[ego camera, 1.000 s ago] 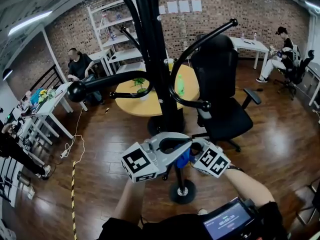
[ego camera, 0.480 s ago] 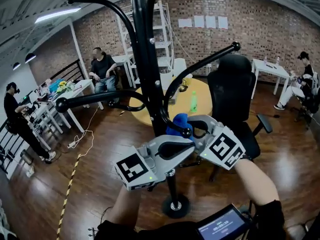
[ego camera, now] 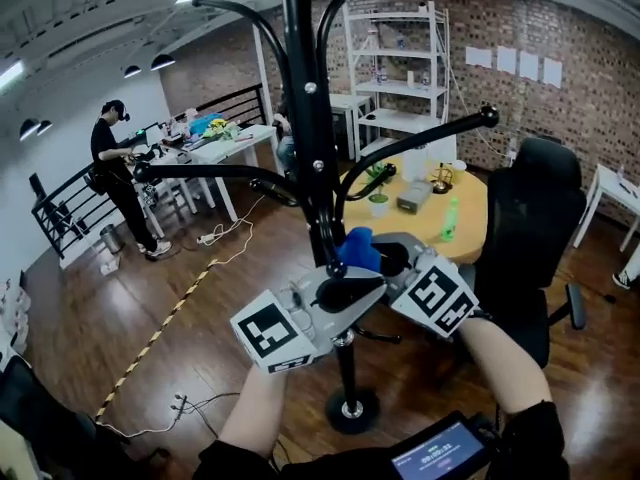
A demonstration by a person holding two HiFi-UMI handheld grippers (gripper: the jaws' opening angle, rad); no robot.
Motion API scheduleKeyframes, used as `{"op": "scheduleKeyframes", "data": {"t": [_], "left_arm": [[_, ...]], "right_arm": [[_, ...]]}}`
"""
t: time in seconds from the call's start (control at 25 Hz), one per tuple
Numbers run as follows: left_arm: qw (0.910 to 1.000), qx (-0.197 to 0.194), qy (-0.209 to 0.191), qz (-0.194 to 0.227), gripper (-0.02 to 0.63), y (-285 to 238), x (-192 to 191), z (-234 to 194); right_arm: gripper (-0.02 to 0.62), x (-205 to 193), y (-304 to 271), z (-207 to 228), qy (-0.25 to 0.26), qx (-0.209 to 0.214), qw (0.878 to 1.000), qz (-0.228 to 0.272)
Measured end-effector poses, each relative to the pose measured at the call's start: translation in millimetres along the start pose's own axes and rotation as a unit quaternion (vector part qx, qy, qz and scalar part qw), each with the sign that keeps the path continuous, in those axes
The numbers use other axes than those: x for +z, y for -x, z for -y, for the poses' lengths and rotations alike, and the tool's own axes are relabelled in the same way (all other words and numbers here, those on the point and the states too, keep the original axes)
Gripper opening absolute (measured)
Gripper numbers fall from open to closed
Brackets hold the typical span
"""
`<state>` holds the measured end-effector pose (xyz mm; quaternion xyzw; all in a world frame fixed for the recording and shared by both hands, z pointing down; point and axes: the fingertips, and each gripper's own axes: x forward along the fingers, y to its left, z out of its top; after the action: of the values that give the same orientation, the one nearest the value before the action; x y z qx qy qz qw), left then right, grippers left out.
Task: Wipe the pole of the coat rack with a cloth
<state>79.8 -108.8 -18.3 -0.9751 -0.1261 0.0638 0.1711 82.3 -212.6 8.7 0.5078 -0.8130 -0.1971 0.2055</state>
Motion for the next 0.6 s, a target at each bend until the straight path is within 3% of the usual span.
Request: {"op": "scheduleKeyframes", "data": {"t": [0.24, 0.36, 0.48, 0.6], "left_arm": [[0.9998, 0.021, -0.001, -0.004, 0.005, 7.9, -3.0, -2.9], [0.9988, 0.038, -0.002, -0.029, 0.005, 1.1, -13.9, -4.6], [0.9969, 0.068, -0.006, -0.040, 0.005, -9.9, -21.3, -7.4], [0.9917, 0.124, -0.006, -0.031, 0.005, -18.7, -14.4, -16.4]], "right_arm": [[0.051, -29.2, -9.6, -28.2, 0.039, 0.051, 0.997, -0.030], [0.051, -39.2, -10.3, -37.9, 0.070, 0.086, 0.993, -0.035], [0.051, -35.9, -8.8, -35.0, 0.078, 0.103, 0.992, -0.007], [0.051, -7.9, -8.4, -17.1, 0.082, 0.099, 0.990, 0.057]]}}
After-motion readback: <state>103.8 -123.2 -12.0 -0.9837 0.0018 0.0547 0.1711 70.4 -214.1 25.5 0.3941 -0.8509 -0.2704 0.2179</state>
